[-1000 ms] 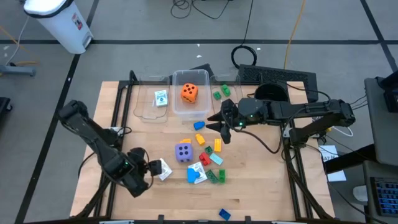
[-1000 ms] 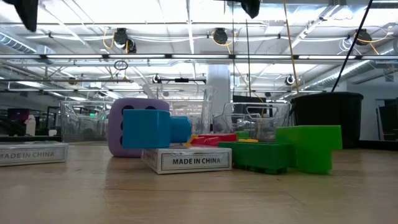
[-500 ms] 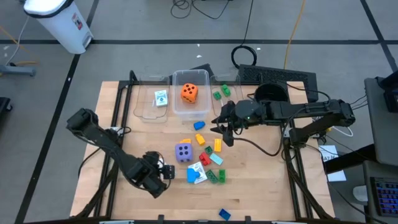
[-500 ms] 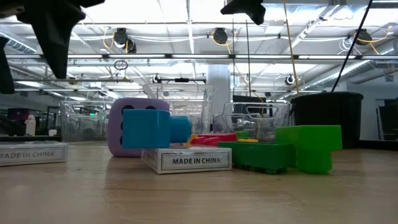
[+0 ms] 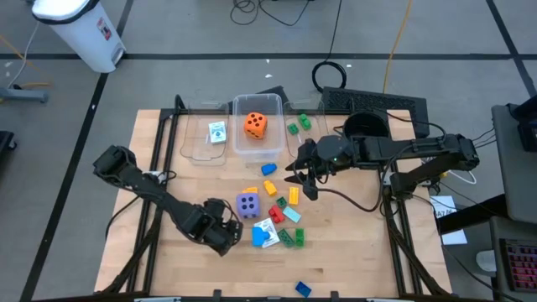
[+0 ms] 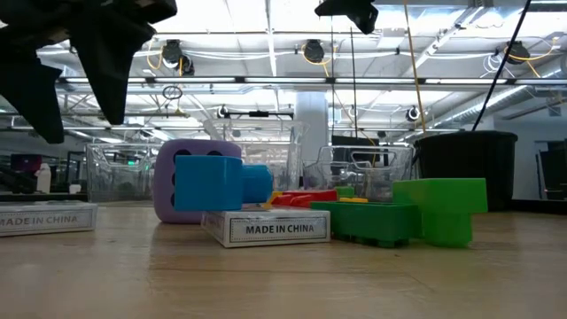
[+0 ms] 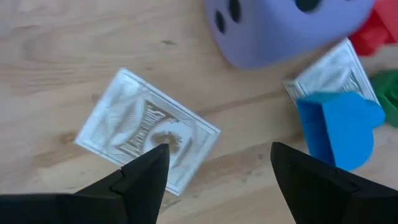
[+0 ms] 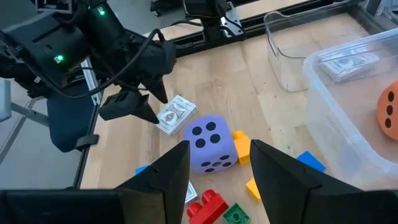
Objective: Pick & Place Toys
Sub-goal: Put the brown deck of cards into the left transparent bin
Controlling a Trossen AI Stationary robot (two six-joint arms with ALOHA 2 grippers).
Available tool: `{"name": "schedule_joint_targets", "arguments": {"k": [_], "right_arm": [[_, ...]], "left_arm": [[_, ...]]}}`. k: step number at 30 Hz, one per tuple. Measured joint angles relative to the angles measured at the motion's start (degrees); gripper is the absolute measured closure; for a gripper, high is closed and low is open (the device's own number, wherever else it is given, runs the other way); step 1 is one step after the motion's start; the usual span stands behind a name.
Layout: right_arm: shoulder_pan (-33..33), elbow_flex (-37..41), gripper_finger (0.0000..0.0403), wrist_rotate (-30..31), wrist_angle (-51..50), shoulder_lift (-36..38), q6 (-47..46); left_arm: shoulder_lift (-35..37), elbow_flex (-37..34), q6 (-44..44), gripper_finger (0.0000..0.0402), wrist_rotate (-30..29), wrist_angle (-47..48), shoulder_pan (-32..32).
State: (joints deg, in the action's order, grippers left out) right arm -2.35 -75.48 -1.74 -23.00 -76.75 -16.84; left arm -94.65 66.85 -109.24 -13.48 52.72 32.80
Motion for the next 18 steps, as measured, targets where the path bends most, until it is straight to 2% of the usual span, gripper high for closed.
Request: {"name": "schedule_joint_targets", "arguments": {"k": [6,13,18], "right_arm": [[0.3,0.0,0.0243,0.1,0.7,0.0,1.2],[1.7,0.0,0.0243,0.1,1.5,0.0,1.5],[2.0,0.0,0.0243,0.2,1.4,0.0,1.5]], "left_arm": [[0.0,-2.5,2.4,0.0121,1.9,-5.3,0.0],[0.0,-6.7,6.7,0.0121,5.8,-18.9,0.0],[0.0,-9.2,5.4,0.0121,9.5,-20.9,0.0]]}}
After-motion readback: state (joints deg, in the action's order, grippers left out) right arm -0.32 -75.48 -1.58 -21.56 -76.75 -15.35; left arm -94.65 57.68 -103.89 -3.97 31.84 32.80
